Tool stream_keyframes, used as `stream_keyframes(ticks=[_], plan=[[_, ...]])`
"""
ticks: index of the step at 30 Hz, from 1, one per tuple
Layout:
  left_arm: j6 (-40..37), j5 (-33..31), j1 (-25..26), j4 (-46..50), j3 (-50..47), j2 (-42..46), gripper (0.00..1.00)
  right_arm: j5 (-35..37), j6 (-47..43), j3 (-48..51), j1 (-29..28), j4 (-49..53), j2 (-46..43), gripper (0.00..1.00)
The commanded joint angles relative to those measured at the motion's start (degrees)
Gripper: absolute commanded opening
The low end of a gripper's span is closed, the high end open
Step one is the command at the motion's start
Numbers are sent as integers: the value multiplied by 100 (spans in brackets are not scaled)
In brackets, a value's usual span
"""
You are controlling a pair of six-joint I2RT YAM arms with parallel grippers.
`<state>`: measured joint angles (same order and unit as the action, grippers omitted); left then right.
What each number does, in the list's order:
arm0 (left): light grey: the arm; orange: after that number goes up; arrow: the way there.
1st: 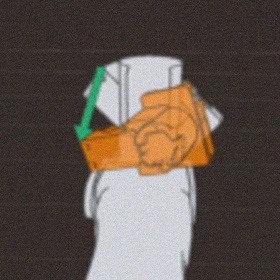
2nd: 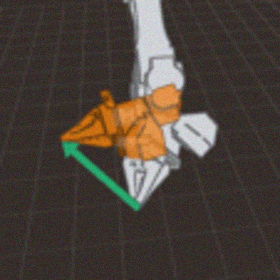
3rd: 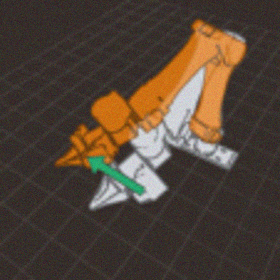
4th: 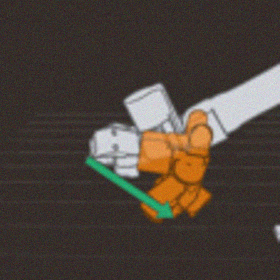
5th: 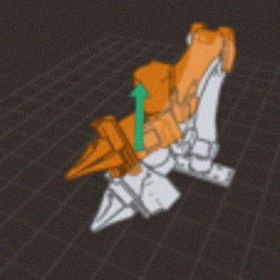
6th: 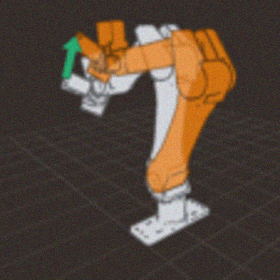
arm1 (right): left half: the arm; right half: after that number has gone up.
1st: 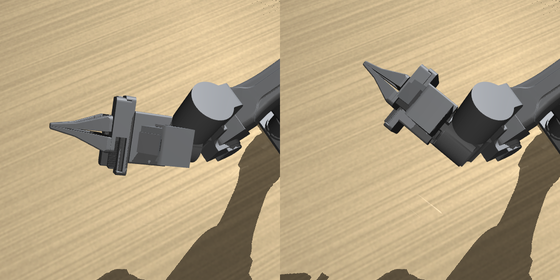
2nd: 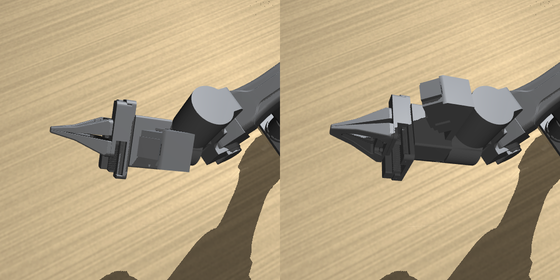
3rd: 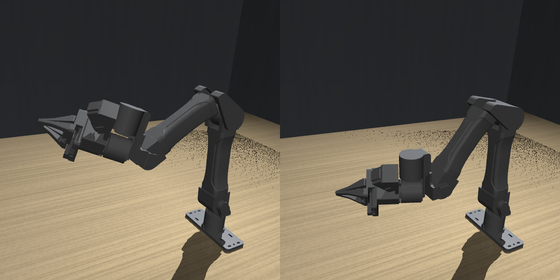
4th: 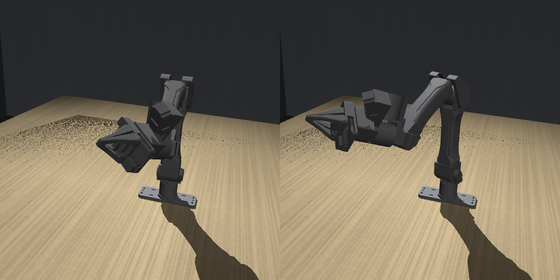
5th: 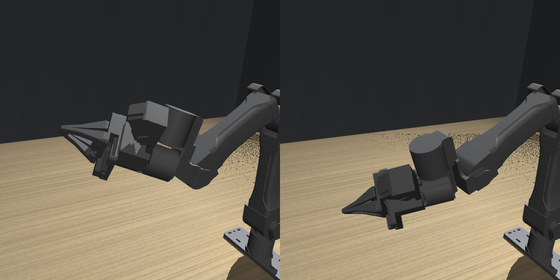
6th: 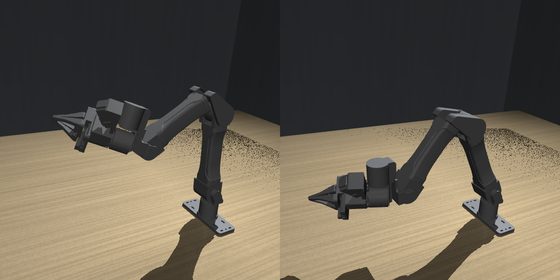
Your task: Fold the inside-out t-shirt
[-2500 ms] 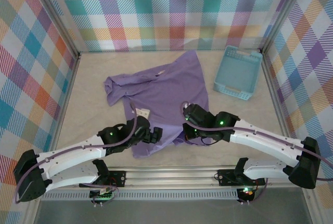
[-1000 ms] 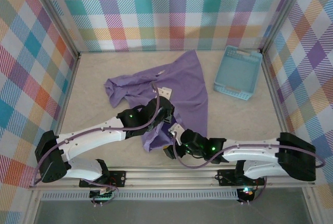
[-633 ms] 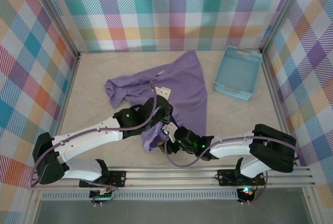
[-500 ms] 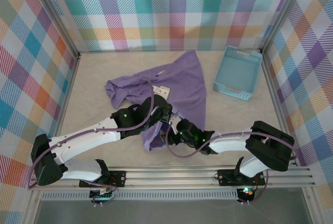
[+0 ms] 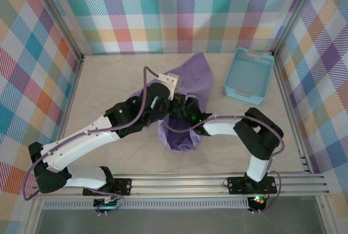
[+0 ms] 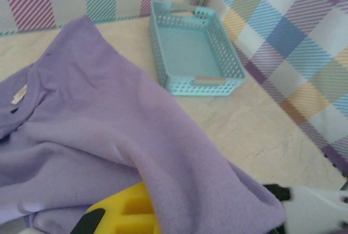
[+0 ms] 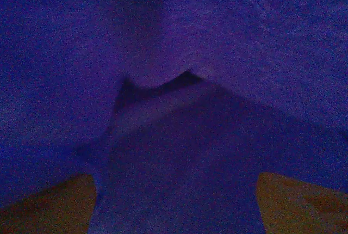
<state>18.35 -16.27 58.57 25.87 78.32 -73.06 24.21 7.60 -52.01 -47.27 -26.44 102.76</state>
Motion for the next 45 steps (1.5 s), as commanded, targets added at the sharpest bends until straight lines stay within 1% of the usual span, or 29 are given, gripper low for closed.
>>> stream_keyframes(ticks=[1,6,12,14,18,21,22,25,28,32,34,36,38,40,42,43,45], plan=[[-75,120,-5,143,522,-9,0,-87,312,-619,295,581,375,78],[-108,70,15,266,1054,41,0,-244,758,-1674,532,1694,954,80],[-88,264,41,208,1447,12,0,-373,1179,-3132,606,3128,1792,82],[-85,322,50,171,1564,-48,0,-440,1357,-3680,605,3693,2090,84],[-78,459,77,126,1824,-227,0,-390,1741,-4731,605,4852,2728,92],[-102,237,76,231,2029,-395,0,-215,2029,-5637,605,5899,3258,96],[-109,125,76,254,2063,-435,0,-154,2142,-5978,607,6315,3463,100],[-111,-106,76,273,2126,-501,0,-137,2367,-6904,580,7232,4037,100],[-69,-361,76,264,2145,-519,0,-240,2421,-7588,569,7878,4554,100],[-9,-861,-17,399,2168,-566,0,-448,2415,-7968,546,8202,4878,99],[55,-996,-144,485,2127,-561,0,-467,2400,-8000,539,8225,4936,93],[108,-1089,-258,556,2104,-573,0,-476,2378,-7946,543,8190,4931,82],[161,-1144,-386,640,2117,-583,0,-521,2365,-7705,543,8001,4776,63],[234,-1161,-608,747,2144,-586,0,-583,2310,-6875,543,7281,4245,42],[323,-1137,-914,906,2221,-617,0,-791,2139,-5735,529,6181,3514,22],[338,-1125,-1094,980,2267,-650,0,-878,2028,-5216,509,5681,3138,14],[434,-1034,-1512,1201,2424,-776,0,-1009,1718,-4408,416,4842,2504,3]])
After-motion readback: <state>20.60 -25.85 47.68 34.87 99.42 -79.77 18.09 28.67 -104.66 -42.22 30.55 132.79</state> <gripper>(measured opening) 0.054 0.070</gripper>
